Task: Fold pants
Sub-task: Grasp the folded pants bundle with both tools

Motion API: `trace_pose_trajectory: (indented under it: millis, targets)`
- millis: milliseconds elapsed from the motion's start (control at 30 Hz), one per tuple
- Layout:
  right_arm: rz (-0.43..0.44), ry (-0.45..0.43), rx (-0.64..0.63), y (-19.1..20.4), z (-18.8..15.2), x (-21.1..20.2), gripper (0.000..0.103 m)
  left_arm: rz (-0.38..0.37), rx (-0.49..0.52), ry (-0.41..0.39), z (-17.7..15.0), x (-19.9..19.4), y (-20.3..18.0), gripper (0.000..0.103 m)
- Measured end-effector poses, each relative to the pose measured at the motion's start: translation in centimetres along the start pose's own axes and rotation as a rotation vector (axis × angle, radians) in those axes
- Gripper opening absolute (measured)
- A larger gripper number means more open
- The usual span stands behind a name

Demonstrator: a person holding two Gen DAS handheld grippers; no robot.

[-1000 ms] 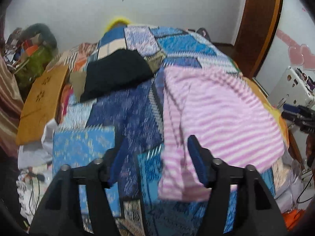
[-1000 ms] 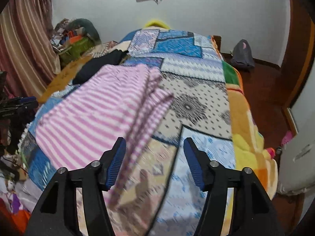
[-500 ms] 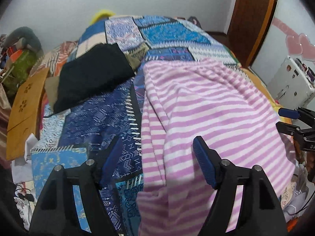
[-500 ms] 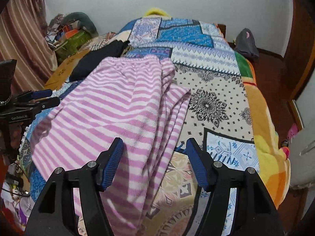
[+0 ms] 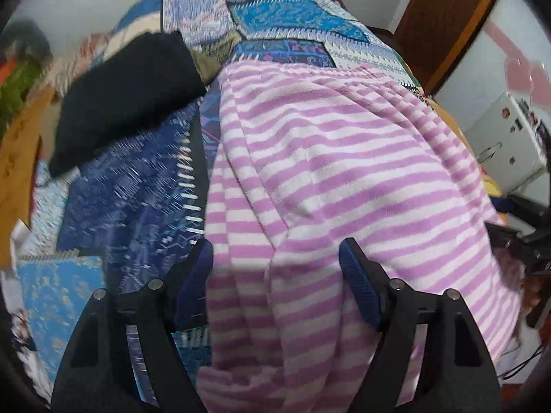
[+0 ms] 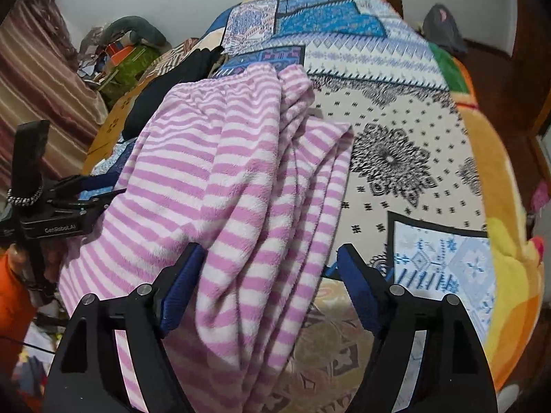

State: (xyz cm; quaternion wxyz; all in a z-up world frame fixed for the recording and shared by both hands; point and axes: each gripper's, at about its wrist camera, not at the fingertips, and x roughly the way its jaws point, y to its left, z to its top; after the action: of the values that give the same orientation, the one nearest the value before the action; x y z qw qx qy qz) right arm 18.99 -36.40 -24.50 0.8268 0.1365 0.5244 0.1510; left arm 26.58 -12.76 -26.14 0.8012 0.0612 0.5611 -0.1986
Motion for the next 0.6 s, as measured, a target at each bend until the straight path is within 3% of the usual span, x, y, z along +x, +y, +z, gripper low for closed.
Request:
trace_pose_trajectory:
  millis: [433,533,600]
  targets:
    - [0.104,0.068,-0.006,0.1,2.0,2.0,0.083,-0.051,-0.010,0.056,2.2,1.4,-1.5,0.076]
    - [0.134,0.073,-0.002,0.4,2.6,2.4,0.080,-0.074,0.018,0.059,2.3,1.1,-2.3,0.067]
    - [0.154,0.074,-0.014,0.9,2.9,2.5,0.070,-0.076,0.057,0.051,2.2,0.8,-3.1,0.063]
